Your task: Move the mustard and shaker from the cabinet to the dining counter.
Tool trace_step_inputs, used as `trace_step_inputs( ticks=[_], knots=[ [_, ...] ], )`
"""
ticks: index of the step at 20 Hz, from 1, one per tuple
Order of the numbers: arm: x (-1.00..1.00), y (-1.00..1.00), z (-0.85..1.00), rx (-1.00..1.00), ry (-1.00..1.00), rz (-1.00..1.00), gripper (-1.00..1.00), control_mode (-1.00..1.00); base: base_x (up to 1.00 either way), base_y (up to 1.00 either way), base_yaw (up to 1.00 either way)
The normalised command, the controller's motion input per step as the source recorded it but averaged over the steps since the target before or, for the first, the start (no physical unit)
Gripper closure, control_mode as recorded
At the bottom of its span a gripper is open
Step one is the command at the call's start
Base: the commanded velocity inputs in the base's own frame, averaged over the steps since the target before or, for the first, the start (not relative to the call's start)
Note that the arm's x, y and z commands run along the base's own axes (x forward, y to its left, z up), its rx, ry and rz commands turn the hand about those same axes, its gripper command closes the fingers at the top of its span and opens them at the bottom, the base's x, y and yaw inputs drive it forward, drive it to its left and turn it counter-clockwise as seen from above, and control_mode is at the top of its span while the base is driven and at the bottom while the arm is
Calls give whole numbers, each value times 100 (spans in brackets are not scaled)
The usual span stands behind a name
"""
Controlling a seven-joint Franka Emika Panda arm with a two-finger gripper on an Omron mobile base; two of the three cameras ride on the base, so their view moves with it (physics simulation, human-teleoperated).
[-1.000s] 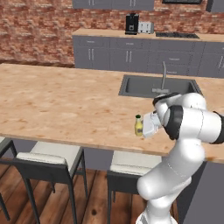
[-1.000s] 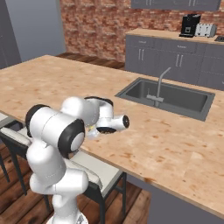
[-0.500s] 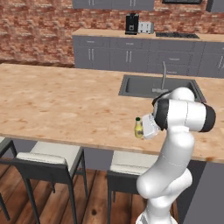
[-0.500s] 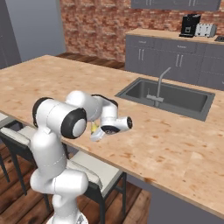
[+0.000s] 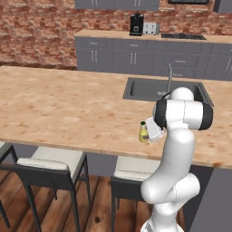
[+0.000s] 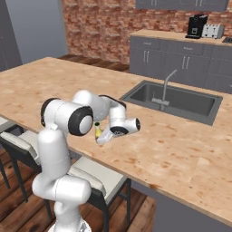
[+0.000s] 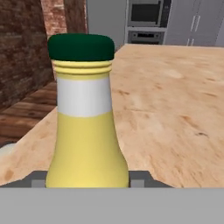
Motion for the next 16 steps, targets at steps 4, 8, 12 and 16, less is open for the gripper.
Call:
trace_step_inputs(
  ticks=[4, 8, 12, 16],
  knots=[
    [29, 0, -22, 1, 0, 0, 100, -100, 0, 0, 0],
    [21, -3, -25, 0, 0, 0, 100, -100, 0, 0, 0],
    [14, -5, -27, 0, -3, 2, 100, -100, 0, 0, 0],
    [10, -5, -27, 0, -3, 3, 100, -100, 0, 0, 0]
  ],
)
